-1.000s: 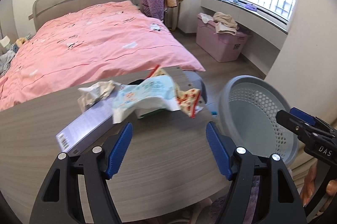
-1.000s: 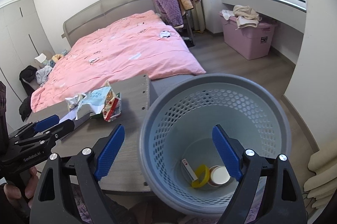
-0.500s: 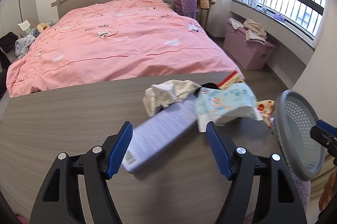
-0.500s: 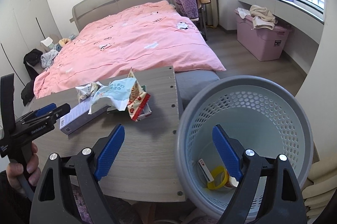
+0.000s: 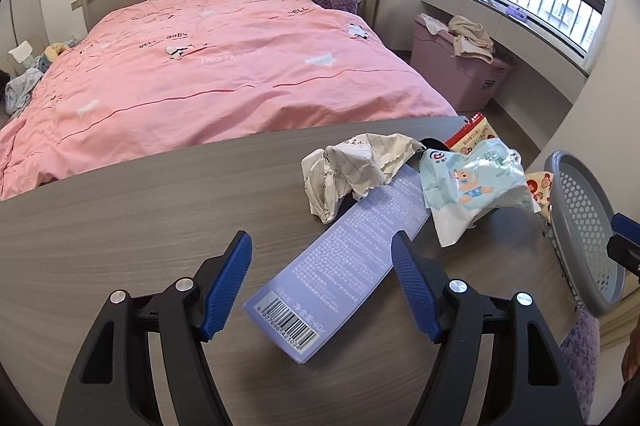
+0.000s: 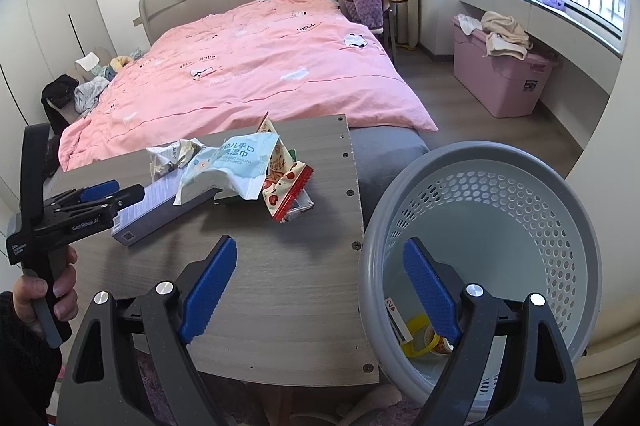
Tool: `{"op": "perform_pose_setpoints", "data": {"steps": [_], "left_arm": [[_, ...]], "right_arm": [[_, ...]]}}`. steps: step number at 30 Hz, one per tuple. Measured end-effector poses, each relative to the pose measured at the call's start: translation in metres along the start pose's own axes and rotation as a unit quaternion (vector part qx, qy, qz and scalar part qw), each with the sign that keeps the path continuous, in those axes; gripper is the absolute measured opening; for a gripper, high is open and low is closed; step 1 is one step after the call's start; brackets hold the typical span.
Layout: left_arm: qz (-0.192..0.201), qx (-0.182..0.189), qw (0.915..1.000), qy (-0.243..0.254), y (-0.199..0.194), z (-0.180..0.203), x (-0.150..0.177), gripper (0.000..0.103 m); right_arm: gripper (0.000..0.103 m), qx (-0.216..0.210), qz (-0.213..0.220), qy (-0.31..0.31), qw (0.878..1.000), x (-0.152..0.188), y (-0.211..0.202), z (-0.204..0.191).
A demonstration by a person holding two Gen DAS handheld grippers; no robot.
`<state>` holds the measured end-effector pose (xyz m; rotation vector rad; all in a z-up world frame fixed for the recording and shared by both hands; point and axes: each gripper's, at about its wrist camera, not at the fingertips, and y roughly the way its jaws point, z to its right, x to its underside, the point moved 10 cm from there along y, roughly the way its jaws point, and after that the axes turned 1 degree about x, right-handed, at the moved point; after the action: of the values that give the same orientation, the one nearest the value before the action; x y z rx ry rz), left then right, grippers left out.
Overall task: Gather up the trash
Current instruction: 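Grasp the blue toothpaste box with the left gripper and lift it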
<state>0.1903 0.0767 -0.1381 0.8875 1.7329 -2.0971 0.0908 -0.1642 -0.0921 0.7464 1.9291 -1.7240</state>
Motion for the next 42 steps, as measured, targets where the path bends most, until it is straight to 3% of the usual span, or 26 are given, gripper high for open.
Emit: {"op": "perform_pose_setpoints", "data": {"steps": [10, 28, 35, 42], "left_arm": [[-0.020, 0.056, 0.9982, -0.004, 0.012, 0.005, -0.002, 0.069], [-0.065, 0.025, 0.9936, 0.089, 0.035, 0.024, 0.010, 0.069], [-0.067, 0.040, 0.9928, 0.091, 0.030, 0.033, 0.017, 0.055], [-0.065, 0.016, 0.9951, 0.073, 0.019, 0.036, 0.031, 0.047]], "right_arm": [[0.083, 0.008, -0.001, -0.009, 1.000, 0.002, -0.001, -0.005], [0.083, 0.003, -0.003, -0.011, 1.000, 0.005, -0.006, -0.008], [0.083, 0.001, -0.002, -0.009, 1.000, 0.005, -0.006, -0.010], [0.083, -0.005, -0.001, -0.007, 1.000, 0.006, -0.008, -0.012]]}}
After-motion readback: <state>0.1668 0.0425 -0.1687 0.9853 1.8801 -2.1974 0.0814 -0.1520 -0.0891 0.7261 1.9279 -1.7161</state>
